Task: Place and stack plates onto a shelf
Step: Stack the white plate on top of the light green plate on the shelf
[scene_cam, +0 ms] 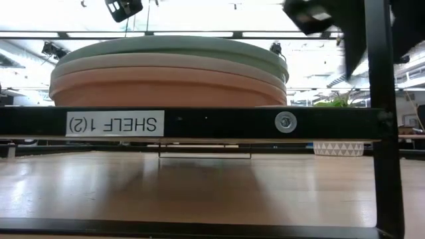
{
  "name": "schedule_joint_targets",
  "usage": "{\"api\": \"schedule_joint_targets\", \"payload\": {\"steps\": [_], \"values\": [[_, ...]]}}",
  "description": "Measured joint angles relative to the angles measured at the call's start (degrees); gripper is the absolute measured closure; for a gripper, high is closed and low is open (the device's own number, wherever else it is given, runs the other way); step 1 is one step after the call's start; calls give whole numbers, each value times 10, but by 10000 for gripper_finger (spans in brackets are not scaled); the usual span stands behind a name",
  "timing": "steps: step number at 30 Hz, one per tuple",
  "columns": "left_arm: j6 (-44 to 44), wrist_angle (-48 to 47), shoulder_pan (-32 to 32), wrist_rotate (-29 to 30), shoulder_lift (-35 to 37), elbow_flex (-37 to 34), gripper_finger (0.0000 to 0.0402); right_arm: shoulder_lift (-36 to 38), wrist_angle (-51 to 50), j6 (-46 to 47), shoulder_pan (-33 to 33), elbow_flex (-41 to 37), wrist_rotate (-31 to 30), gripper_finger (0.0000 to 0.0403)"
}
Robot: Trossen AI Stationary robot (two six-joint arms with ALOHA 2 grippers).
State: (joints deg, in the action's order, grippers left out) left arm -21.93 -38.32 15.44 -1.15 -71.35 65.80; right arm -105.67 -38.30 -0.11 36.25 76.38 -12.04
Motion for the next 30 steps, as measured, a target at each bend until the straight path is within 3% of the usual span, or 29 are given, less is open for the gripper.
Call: {"api": "schedule_joint_targets", "payload": {"steps": [8,12,19,25,30], "values": [[1,-1,0,1,0,0,288,0,-181,222,17,0,73,294],[5,-7,0,1,0,0,288,1,-196,244,28,-41,84,276],[11,-26,0,4,0,0,288,0,-191,262,31,-110,180,268],[22,-18,0,12,1,-6,288,0,-181,213,34,-123,142,314],[15,-18,2,1,1,-6,288,0,-177,194,16,-122,169,387]]}}
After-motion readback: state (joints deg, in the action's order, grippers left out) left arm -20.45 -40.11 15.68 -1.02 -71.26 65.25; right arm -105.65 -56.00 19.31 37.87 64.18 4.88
